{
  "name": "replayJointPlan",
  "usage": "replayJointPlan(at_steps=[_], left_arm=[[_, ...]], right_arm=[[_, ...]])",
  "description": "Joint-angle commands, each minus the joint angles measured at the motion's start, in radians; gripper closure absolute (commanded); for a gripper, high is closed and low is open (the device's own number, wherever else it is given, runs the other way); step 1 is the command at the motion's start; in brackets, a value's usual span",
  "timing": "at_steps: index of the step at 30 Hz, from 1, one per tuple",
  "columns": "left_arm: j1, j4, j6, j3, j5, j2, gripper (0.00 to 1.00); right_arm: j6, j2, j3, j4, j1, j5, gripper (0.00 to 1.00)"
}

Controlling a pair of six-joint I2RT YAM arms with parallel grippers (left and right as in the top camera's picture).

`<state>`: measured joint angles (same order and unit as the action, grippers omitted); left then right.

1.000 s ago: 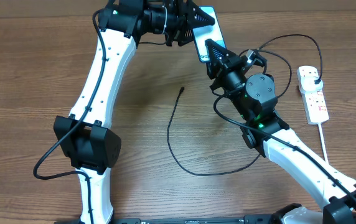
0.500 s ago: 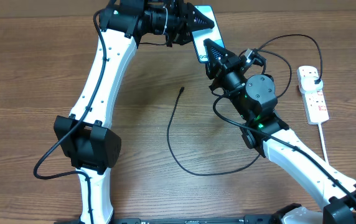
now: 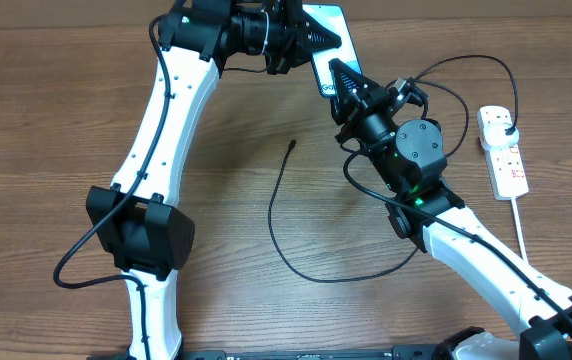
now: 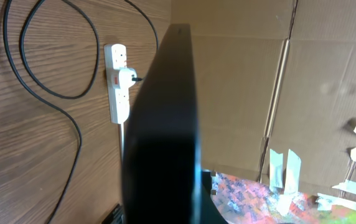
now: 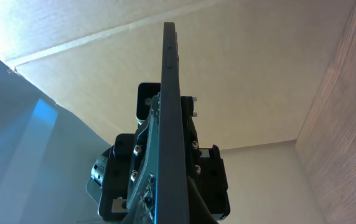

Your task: Plug charger to phone and switch on socket

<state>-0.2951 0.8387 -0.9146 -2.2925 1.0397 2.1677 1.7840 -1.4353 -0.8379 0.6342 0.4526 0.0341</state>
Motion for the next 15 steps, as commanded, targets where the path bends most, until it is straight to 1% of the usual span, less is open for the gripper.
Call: replayJointPlan(at_steps=[1, 5, 7, 8, 15], left_arm=[[-0.010, -0.002, 0.014, -0.026, -0.044, 0.003, 0.96], [-0.010, -0.002, 0.009, -0.026, -0.077, 0.003, 0.96], [-0.010, -0.002, 0.009, -0.026, -0.079, 0.003, 0.96], [-0.006, -0.001, 0.012, -0.026, -0.079, 0.003, 0.96], [0.005, 0.019, 0.115, -0.026, -0.084, 0.003, 0.96]], right_arm=[[-0.059, 0.000, -0.035, 0.005, 0.005, 0.012, 0.96], [-0.059, 0.000, -0.035, 0.004, 0.005, 0.012, 0.95], [-0.060, 0.000, -0.035, 0.004, 0.005, 0.012, 0.88], [-0.060, 0.000, -0.035, 0.004, 0.005, 0.012, 0.82], [-0.060, 0.000, -0.035, -0.042, 0.005, 0.013, 0.71]])
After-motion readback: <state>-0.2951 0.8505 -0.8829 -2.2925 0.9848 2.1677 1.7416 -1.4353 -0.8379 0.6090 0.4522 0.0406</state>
